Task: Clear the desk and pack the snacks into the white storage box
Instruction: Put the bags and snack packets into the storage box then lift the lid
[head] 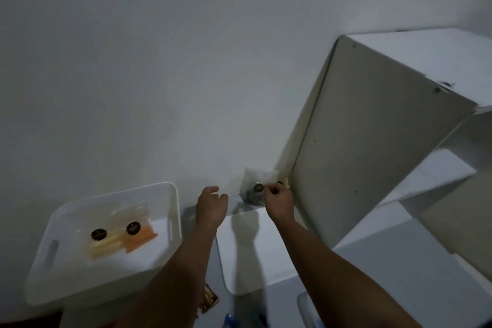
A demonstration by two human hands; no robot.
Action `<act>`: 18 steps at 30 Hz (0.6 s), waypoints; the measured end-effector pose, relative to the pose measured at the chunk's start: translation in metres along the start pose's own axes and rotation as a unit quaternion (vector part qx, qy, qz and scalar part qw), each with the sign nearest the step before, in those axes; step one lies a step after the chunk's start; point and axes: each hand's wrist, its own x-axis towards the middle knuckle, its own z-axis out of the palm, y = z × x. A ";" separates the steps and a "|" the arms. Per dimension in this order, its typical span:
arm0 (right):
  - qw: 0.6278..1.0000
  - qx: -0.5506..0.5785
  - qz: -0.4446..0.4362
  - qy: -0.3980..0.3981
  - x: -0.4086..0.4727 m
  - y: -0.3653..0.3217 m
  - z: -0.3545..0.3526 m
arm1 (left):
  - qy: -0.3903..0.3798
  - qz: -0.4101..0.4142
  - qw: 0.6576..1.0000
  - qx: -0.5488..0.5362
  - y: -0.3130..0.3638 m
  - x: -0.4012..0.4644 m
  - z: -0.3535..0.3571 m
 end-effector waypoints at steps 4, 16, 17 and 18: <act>0.998 -0.016 0.064 0.013 0.047 0.029 -0.044 | -0.033 -0.018 0.999 0.022 0.000 0.015 0.054; 0.986 -0.106 0.109 -0.071 0.183 0.085 -0.025 | -0.021 -0.049 0.988 0.144 -0.007 0.111 0.143; 0.985 -0.101 0.115 -0.079 0.189 0.089 -0.019 | -0.026 -0.053 0.987 0.150 -0.011 0.118 0.146; 0.985 -0.092 0.115 -0.087 0.194 0.092 -0.013 | -0.028 -0.053 0.987 0.151 -0.015 0.124 0.148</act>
